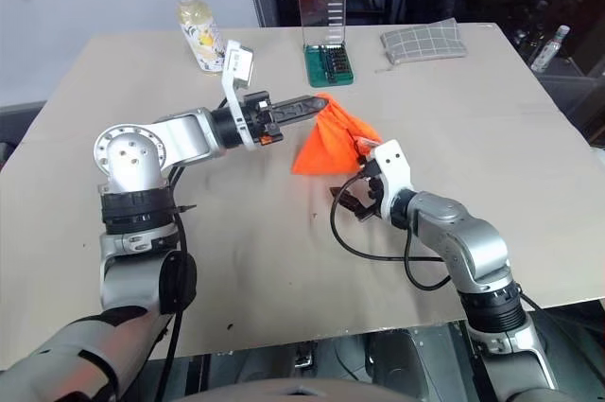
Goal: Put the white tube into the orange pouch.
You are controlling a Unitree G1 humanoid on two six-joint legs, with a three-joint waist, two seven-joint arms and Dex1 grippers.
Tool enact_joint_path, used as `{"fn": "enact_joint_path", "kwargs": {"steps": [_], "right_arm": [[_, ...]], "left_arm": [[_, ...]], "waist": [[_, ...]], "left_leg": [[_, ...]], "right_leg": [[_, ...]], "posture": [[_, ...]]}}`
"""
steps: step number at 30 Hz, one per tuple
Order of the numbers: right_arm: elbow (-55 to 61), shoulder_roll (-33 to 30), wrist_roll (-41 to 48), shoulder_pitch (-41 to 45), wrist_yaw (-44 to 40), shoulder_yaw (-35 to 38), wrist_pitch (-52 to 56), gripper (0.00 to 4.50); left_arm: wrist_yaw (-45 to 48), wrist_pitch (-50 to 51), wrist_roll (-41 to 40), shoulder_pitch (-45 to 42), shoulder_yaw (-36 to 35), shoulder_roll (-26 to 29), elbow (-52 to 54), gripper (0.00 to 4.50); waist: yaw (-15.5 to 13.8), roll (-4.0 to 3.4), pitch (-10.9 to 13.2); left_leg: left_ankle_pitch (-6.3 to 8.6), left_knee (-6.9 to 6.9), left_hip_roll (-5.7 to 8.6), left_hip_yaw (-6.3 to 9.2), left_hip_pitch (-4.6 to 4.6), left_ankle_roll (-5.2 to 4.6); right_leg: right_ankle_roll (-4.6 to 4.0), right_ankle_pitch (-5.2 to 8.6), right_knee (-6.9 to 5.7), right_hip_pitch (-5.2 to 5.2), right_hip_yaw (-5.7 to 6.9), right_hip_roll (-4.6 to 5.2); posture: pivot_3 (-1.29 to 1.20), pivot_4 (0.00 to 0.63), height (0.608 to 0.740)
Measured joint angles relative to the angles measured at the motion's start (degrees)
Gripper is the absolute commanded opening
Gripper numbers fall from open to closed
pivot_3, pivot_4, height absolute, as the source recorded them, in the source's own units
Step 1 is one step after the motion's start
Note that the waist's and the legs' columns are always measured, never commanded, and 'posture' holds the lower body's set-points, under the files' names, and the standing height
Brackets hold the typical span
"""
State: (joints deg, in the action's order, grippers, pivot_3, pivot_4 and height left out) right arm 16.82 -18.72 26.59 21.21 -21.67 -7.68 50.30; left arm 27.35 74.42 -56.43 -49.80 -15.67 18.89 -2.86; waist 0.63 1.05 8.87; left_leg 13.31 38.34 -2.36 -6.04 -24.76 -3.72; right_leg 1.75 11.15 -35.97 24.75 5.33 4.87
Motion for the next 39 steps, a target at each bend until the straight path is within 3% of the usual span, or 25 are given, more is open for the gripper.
{"fn": "enact_joint_path", "kwargs": {"steps": [2,4,8,12,20,23,26,39], "right_arm": [[-2.42,0.00,-1.39,0.81,-0.53,-0.14,-1.95,4.46],[-4.83,-0.03,-2.74,1.54,-0.54,-0.18,-3.32,3.70],[-6.70,-0.10,-4.11,1.78,-0.99,-0.17,-4.56,1.72],[-6.05,-0.05,-3.71,1.78,-2.02,-0.11,-4.14,0.16],[-0.41,0.45,0.70,0.91,-3.14,1.58,-0.19,0.16],[1.27,-0.02,2.99,-0.20,-4.34,2.22,1.76,0.88],[3.80,-0.27,4.93,-2.15,-5.02,2.34,3.34,2.38],[4.17,3.22,5.07,-2.60,-4.43,0.90,3.24,2.38]], "left_arm": [[0.02,0.00,-0.01,0.00,0.00,0.10,0.00,0.00],[0.02,0.01,-0.02,0.00,0.03,0.12,0.00,0.00],[0.05,0.01,-0.01,0.00,0.02,0.46,0.00,0.00],[0.18,0.00,-0.01,0.00,0.02,0.89,0.00,0.00],[0.35,-0.75,0.19,-0.01,0.44,0.79,0.00,0.00],[0.22,-1.16,0.32,-0.02,0.47,0.72,-0.01,0.00],[-0.19,-1.16,0.42,-0.02,0.50,0.23,-0.01,0.00],[-1.62,-1.11,0.13,-0.02,0.47,-0.26,0.00,0.00]], "waist": [[0.01,0.00,0.00],[0.01,0.00,0.00],[0.06,0.00,0.00],[0.02,0.00,0.00],[-0.01,0.00,0.00],[-0.01,0.00,0.00],[-0.01,0.00,0.00],[0.00,0.00,0.00]], "left_leg": [[0.00,0.00,0.00,0.00,0.00,0.00],[0.00,0.00,0.00,0.00,0.01,0.00],[0.00,-0.01,0.00,0.00,0.00,0.01],[0.00,0.00,-0.02,0.00,0.00,0.01],[0.00,0.00,-0.03,0.01,0.00,0.01],[0.00,0.00,-0.03,0.01,0.00,0.00],[0.00,0.00,-0.02,0.01,0.01,0.00],[0.00,0.01,-0.01,0.01,0.01,0.00]], "right_leg": [[0.00,0.00,0.00,-0.01,0.00,0.01],[0.00,0.00,0.00,0.00,0.01,-0.01],[-0.01,0.00,0.00,0.01,0.01,-0.02],[-0.01,0.00,-0.01,0.00,0.01,-0.01],[-0.01,-0.01,-0.01,0.00,0.01,0.00],[-0.01,-0.01,-0.01,-0.01,0.01,0.00],[-0.01,0.00,-0.02,-0.01,0.01,0.00],[-0.01,0.00,-0.02,-0.01,0.01,-0.02]], "posture": [[0.00,0.150,0.740],[0.00,0.150,0.740],[0.00,0.150,0.740],[0.00,0.150,0.740],[0.00,0.150,0.740],[0.00,0.150,0.740],[0.00,0.150,0.740],[0.00,0.150,0.740]]}}
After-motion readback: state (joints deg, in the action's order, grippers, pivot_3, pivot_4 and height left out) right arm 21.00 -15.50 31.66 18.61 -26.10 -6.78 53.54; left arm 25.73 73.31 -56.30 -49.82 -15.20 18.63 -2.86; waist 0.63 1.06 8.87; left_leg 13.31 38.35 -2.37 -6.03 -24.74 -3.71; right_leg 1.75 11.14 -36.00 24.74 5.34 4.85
